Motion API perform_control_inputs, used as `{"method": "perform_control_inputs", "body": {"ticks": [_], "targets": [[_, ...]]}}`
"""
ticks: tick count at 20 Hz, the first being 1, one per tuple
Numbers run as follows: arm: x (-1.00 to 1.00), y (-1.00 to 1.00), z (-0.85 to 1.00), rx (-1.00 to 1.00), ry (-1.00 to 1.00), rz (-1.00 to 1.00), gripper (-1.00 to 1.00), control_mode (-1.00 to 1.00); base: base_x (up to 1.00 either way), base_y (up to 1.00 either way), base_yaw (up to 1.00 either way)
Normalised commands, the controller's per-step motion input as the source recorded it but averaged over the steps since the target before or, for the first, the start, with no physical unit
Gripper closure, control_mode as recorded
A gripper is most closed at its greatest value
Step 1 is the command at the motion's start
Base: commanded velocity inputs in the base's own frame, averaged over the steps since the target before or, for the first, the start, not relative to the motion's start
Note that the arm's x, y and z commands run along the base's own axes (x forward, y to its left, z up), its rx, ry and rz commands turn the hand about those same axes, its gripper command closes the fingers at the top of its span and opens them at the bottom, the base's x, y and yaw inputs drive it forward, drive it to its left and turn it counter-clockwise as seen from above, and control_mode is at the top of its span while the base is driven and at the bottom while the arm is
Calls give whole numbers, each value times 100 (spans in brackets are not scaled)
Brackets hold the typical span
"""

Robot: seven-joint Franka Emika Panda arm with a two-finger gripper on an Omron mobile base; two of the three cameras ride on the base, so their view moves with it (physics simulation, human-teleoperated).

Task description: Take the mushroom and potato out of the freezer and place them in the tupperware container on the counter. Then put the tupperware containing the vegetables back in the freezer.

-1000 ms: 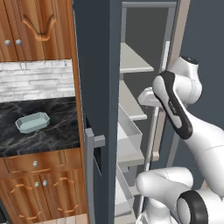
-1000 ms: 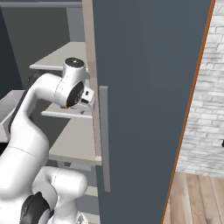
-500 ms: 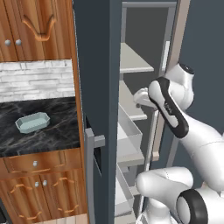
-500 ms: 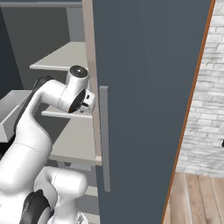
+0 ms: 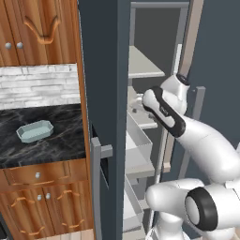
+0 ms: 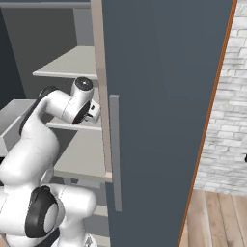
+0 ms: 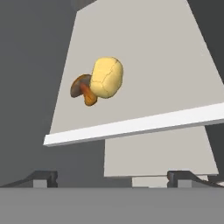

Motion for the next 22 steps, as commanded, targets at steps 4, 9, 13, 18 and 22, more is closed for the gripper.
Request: {"method": "perform_control_inputs", "body": {"ticks": [4,9,13,18,22], "targets": [[71,22,-24,8,2,0,-100,-100,0,0,0],[61,25,-29,5,3,0,-100,-100,0,0,0],[59,19,-28,2,3,-1,-100,-100,0,0,0],[56,12,-20,0,2,-3,-100,-100,0,0,0],[50,7,-16,0,3,-4,-100,-100,0,0,0]]}}
